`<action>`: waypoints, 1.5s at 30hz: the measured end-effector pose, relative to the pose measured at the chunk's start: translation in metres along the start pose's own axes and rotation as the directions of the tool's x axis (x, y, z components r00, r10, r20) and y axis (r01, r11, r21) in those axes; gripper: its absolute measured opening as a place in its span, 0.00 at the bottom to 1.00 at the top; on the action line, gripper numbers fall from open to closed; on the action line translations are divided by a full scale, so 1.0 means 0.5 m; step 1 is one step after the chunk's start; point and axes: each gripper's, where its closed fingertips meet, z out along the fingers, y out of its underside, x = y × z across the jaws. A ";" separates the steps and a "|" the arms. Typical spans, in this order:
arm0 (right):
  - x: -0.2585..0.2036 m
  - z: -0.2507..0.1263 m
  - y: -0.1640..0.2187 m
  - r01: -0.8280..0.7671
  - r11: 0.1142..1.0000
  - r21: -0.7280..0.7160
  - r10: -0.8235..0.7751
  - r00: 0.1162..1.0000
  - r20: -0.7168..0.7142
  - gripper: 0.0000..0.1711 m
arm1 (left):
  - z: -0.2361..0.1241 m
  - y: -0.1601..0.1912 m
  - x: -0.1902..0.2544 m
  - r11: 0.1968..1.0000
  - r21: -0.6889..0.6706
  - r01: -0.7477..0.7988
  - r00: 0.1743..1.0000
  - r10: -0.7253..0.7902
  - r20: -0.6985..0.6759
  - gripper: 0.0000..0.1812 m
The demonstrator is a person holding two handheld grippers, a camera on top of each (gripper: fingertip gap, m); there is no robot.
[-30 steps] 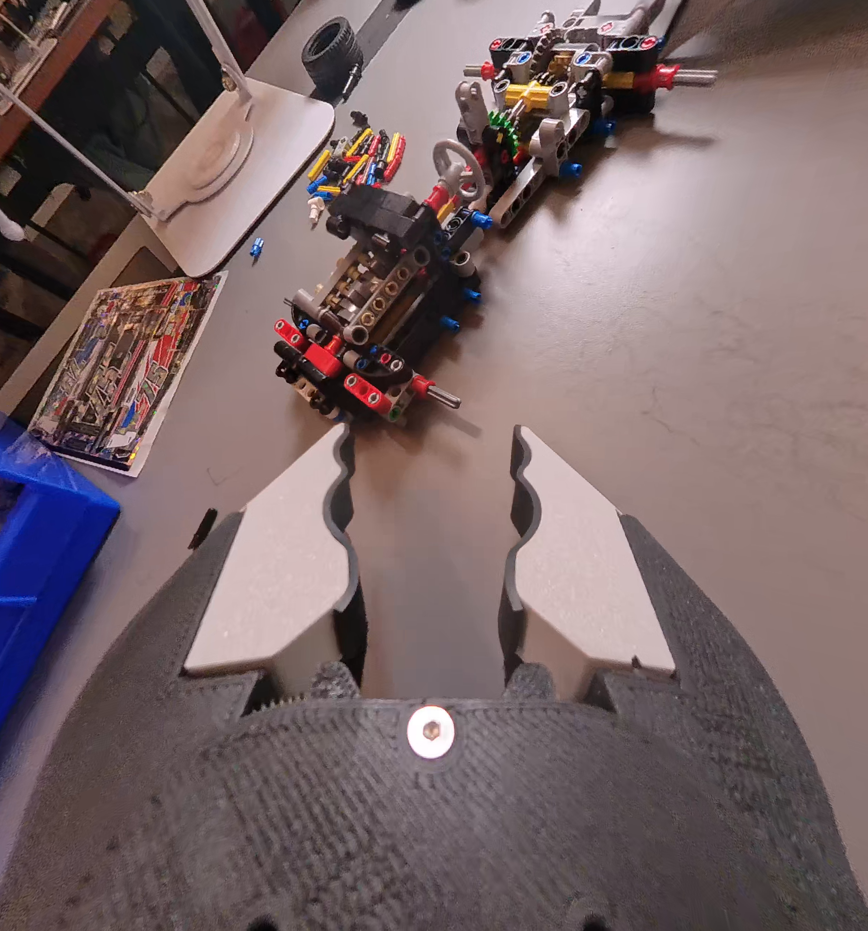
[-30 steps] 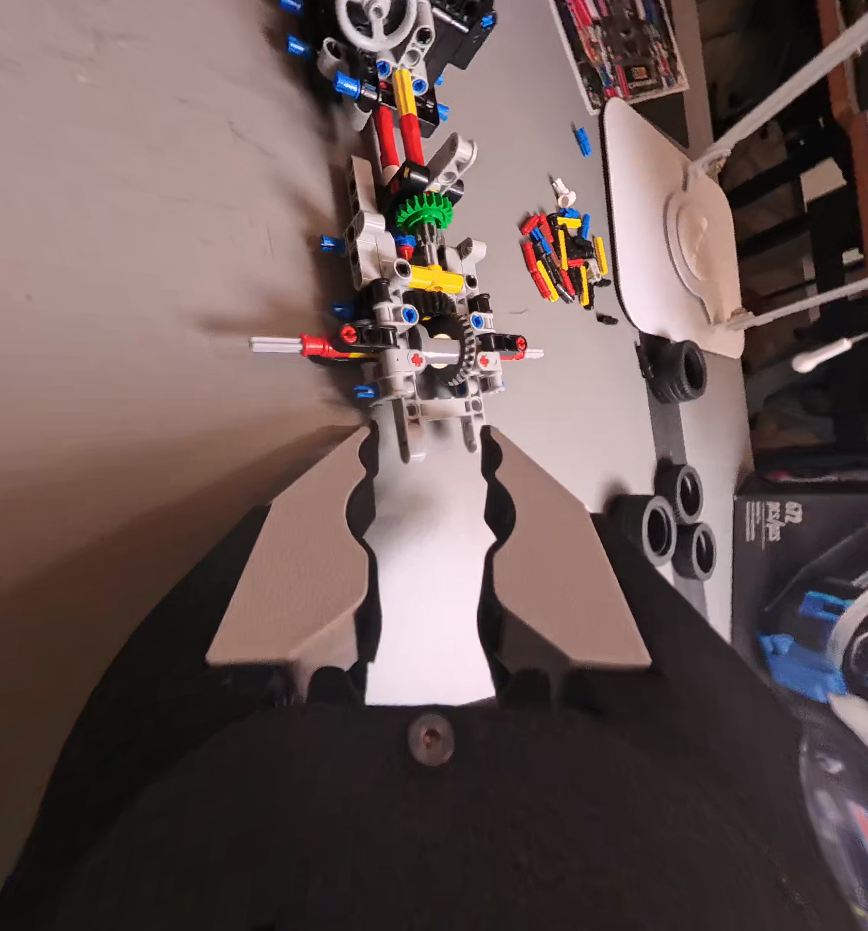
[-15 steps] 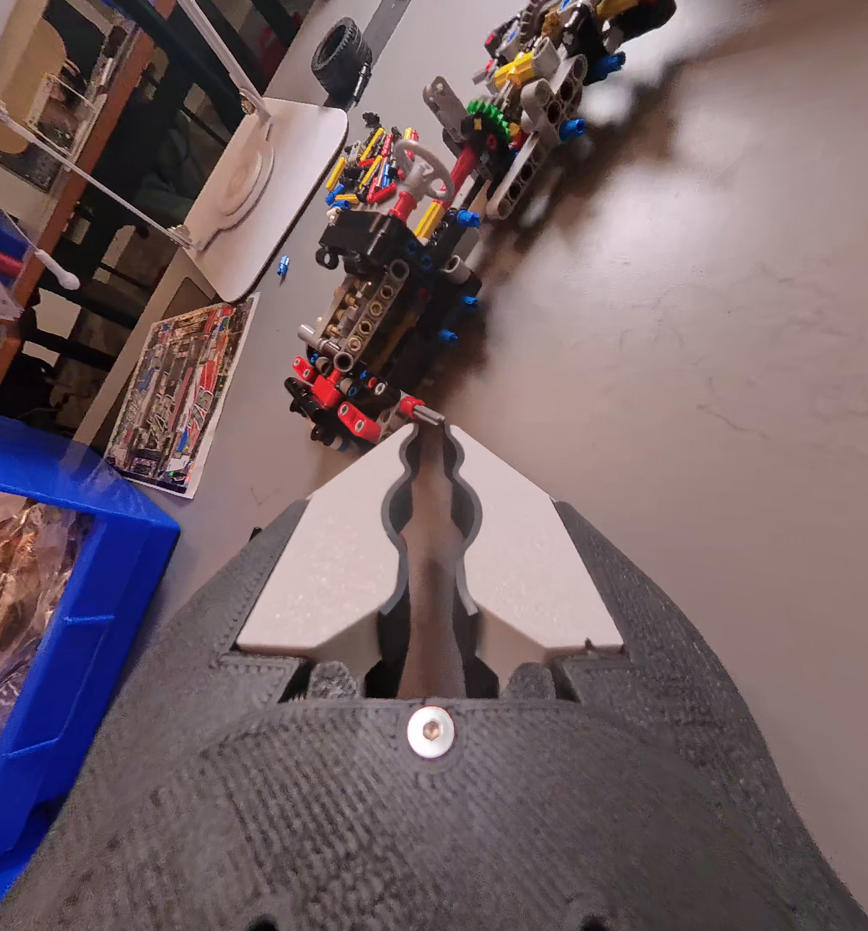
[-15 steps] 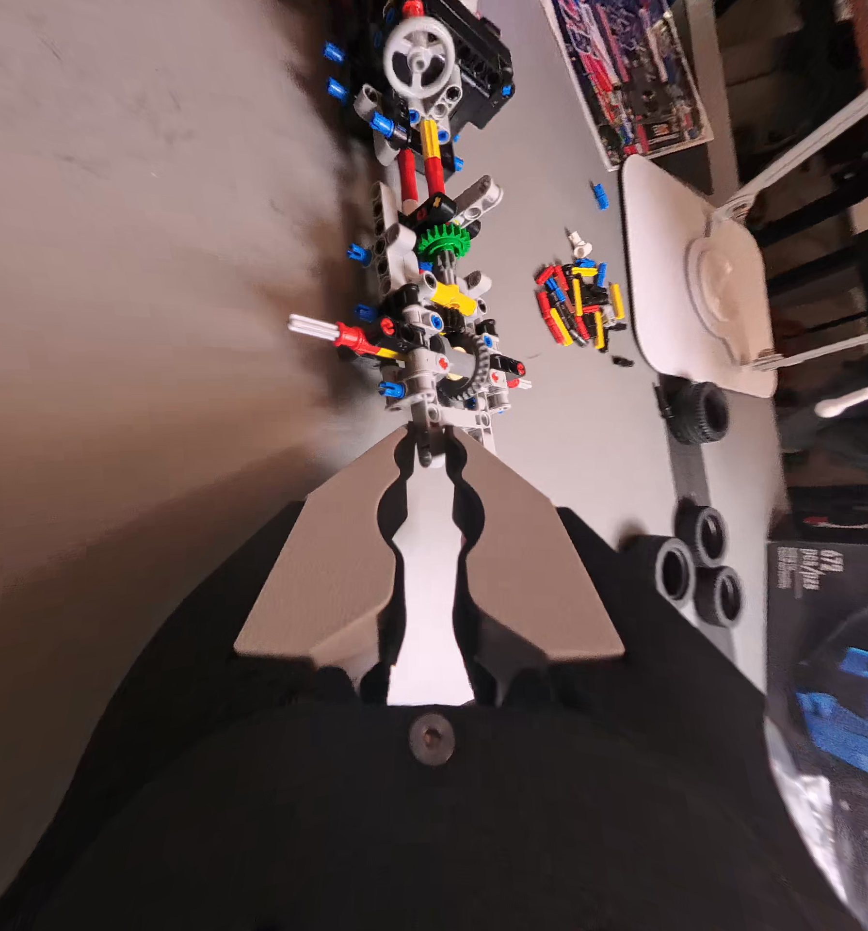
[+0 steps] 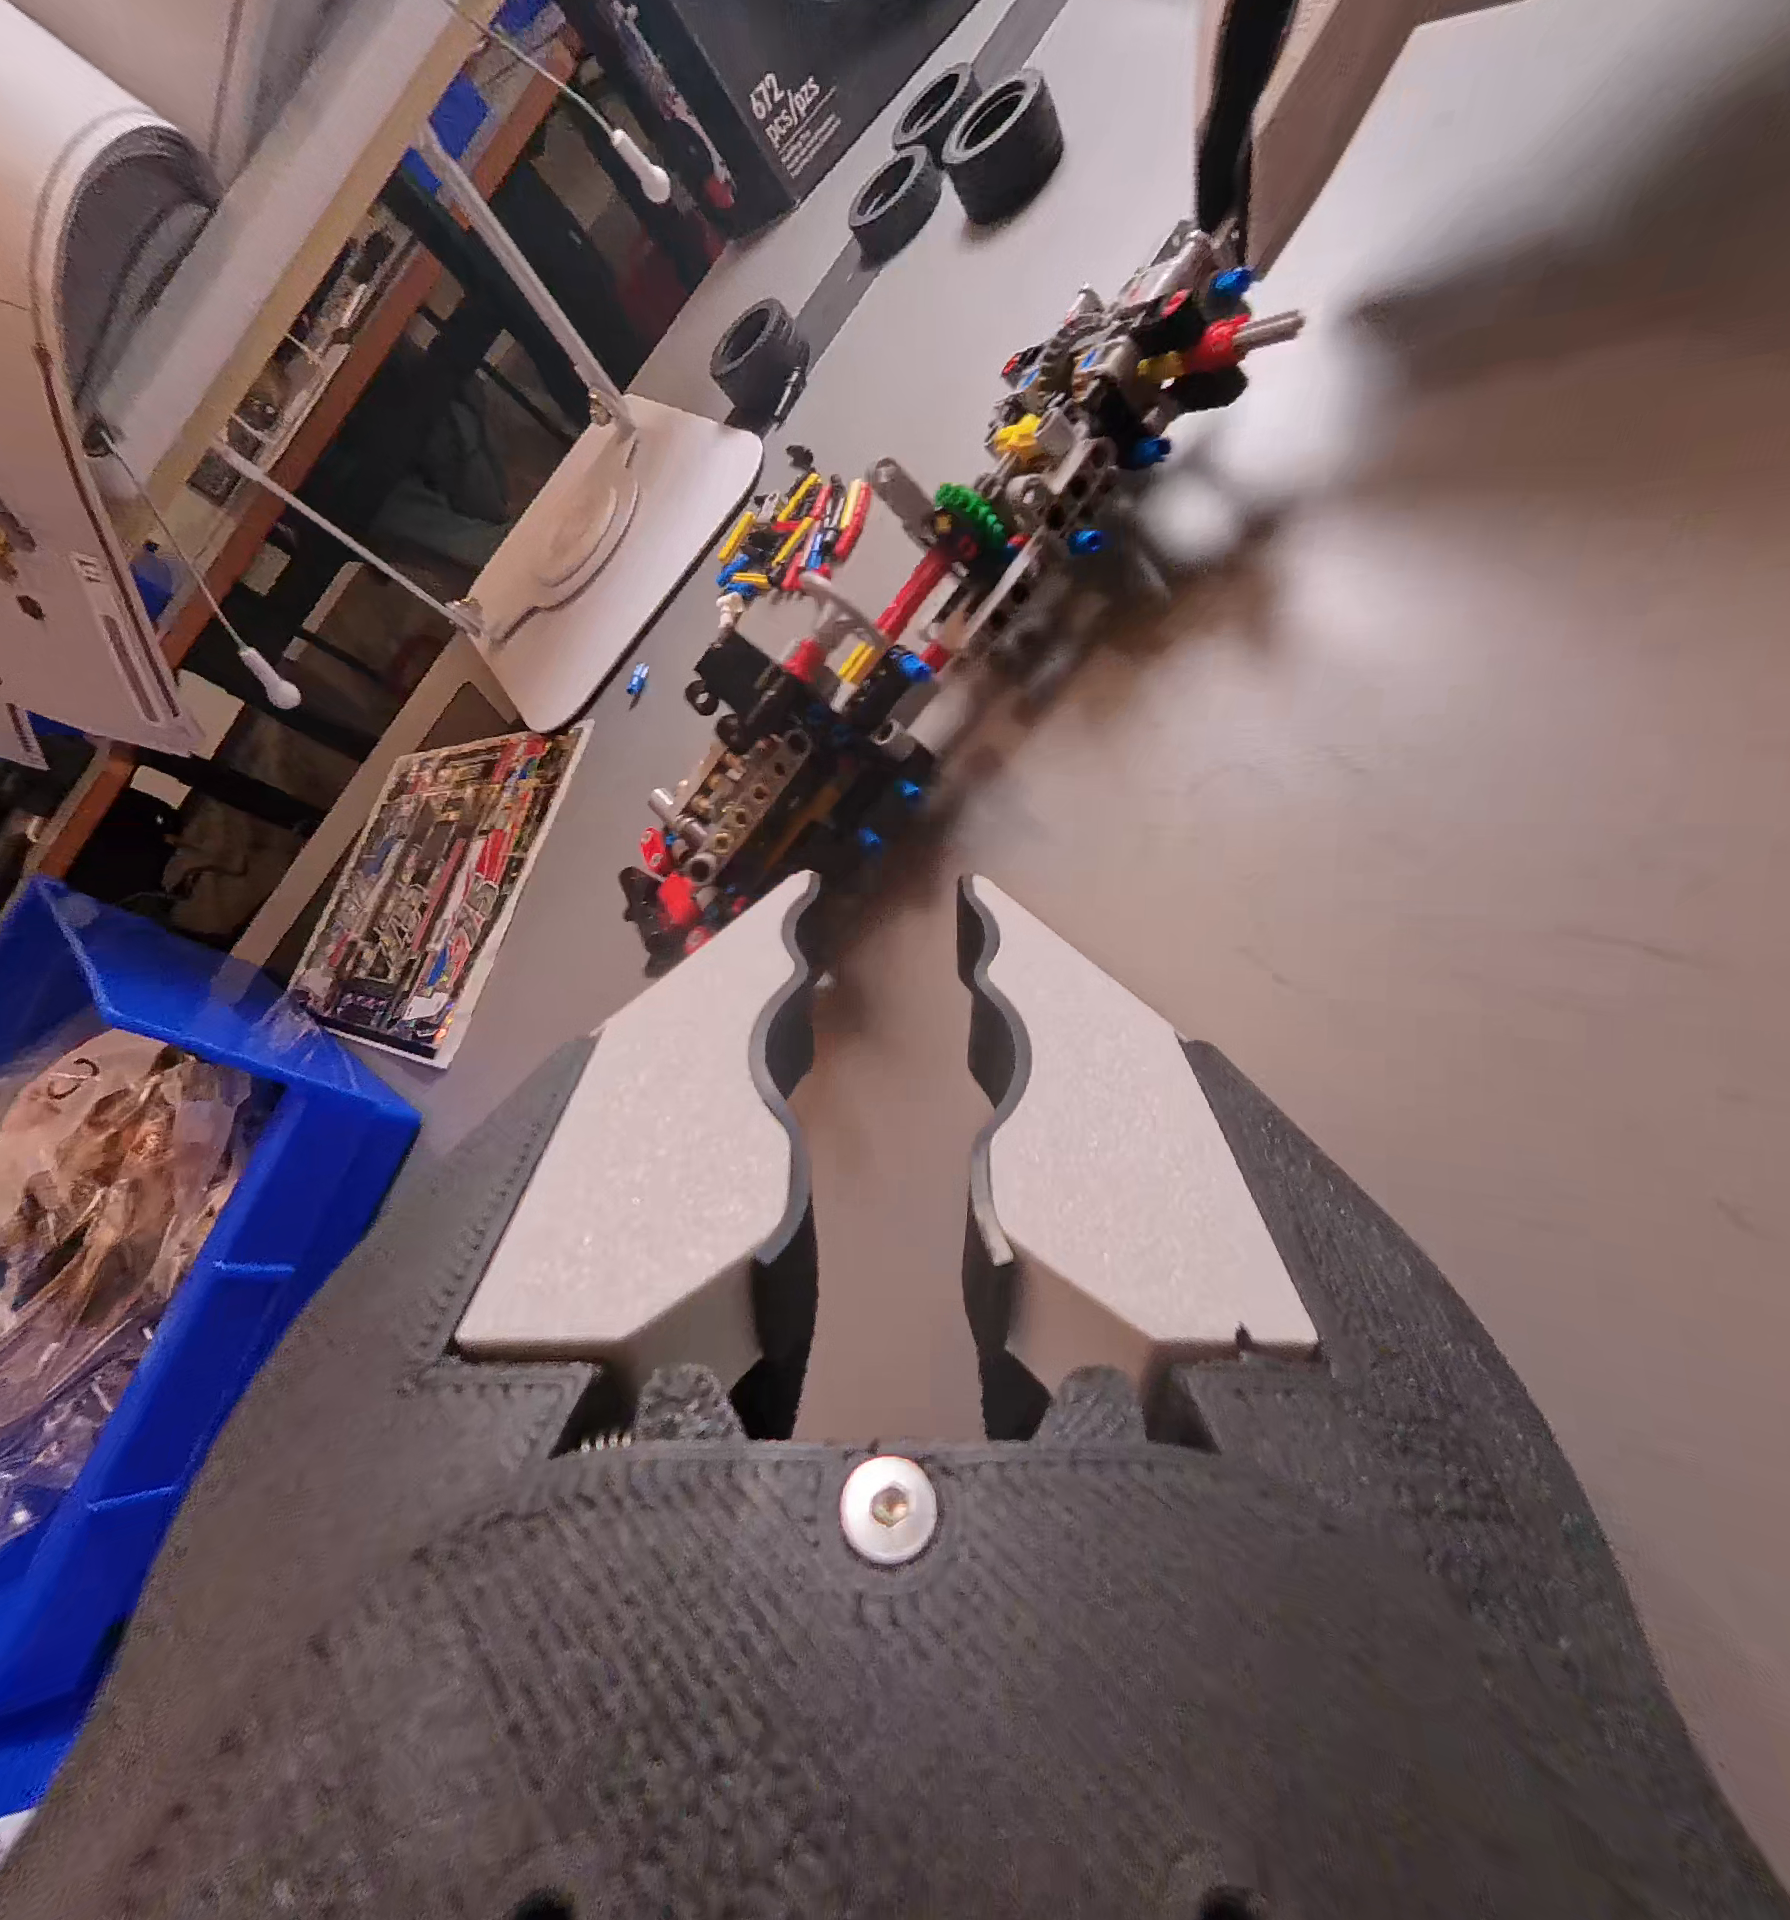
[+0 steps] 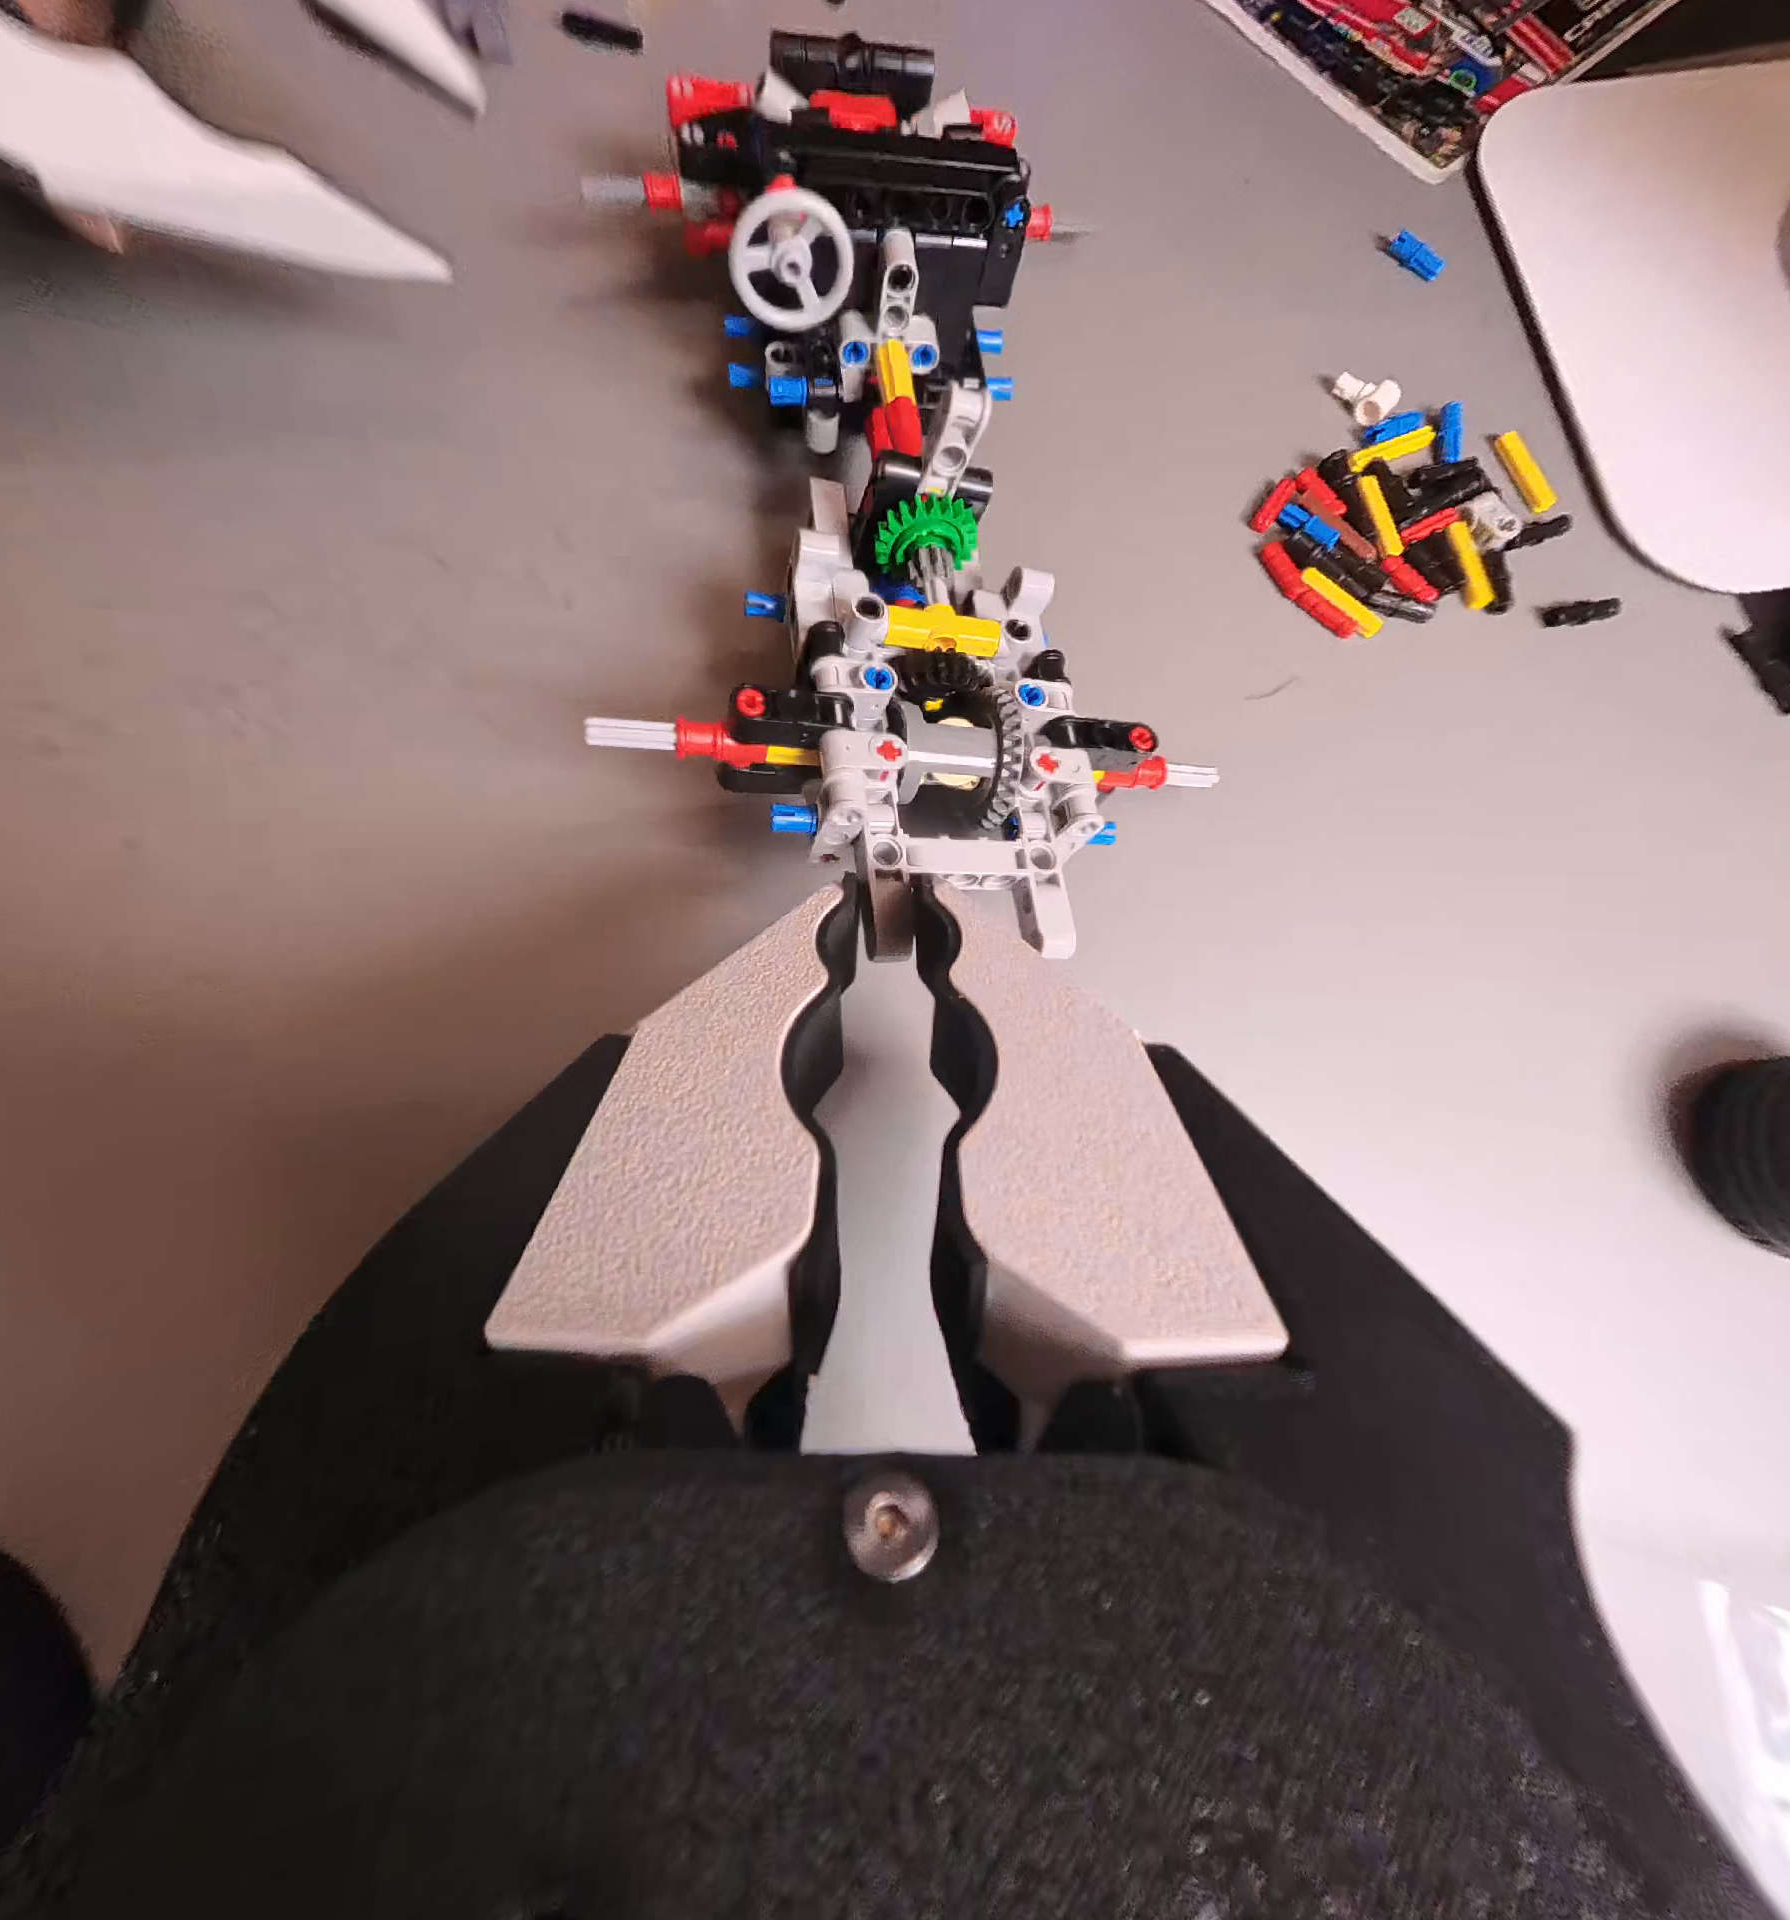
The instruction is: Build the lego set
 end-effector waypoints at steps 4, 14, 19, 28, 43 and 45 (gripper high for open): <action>-0.010 -0.009 -0.030 -0.174 0.982 0.068 0.168 0.982 0.086 0.04 | -0.007 -0.007 0.024 0.997 -0.007 0.082 0.996 -0.083 -0.027 0.06; -0.021 -0.030 -0.087 -0.586 0.783 0.207 0.511 0.797 0.324 0.03 | 0.004 -0.004 0.032 0.925 -0.041 0.378 0.925 -0.380 -0.030 0.00; -0.024 -0.038 -0.106 -0.668 0.677 0.308 0.539 0.736 0.411 0.03 | 0.014 -0.001 0.040 0.894 -0.031 0.446 0.895 -0.446 0.002 0.00; -0.019 -0.034 -0.106 -0.770 0.555 0.315 0.606 0.634 0.480 0.03 | 0.015 0.012 0.015 0.876 -0.028 0.482 0.876 -0.481 0.035 0.00; -0.024 -0.022 -0.064 -0.634 0.709 0.307 0.512 0.763 0.394 0.04 | 0.009 0.003 0.014 0.874 -0.011 0.485 0.874 -0.485 0.019 0.00; -0.036 -0.022 -0.038 -0.544 0.798 0.259 0.446 0.823 0.351 0.03 | -0.003 -0.013 0.018 0.876 0.004 0.482 0.876 -0.482 -0.017 0.00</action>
